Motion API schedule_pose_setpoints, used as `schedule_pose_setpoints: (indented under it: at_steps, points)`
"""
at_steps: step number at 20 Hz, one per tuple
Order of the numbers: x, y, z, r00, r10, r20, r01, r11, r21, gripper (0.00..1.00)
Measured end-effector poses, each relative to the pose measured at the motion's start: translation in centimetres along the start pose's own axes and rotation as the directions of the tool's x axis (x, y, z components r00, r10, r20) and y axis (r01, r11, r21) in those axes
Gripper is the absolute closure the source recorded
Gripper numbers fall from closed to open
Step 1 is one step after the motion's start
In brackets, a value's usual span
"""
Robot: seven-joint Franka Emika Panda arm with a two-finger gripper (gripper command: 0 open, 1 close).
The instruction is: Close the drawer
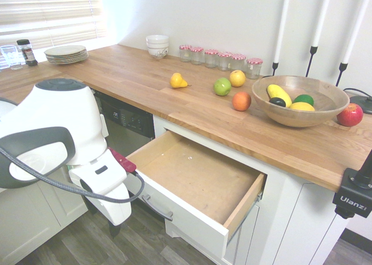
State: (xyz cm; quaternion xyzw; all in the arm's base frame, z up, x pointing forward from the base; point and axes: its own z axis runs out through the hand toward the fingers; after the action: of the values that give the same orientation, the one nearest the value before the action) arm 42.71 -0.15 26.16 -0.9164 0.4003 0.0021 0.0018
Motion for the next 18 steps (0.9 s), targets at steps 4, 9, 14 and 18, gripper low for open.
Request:
schedule_pose_setpoints:
  at_steps: [4,9,14,18]
  points:
    - [0.7,-0.7,4.6,1.0,-0.014,0.011,0.014,1.0,-0.018,0.0]
    - [3.4,-3.4,9.4,1.0,-0.014,0.017,0.014,0.999,-0.045,0.0]
    - [5.7,-7.1,11.6,1.0,-0.008,0.008,0.008,0.999,-0.031,1.0]
    - [6.7,-8.3,11.3,1.0,-0.011,-0.027,0.011,1.0,-0.007,1.0]
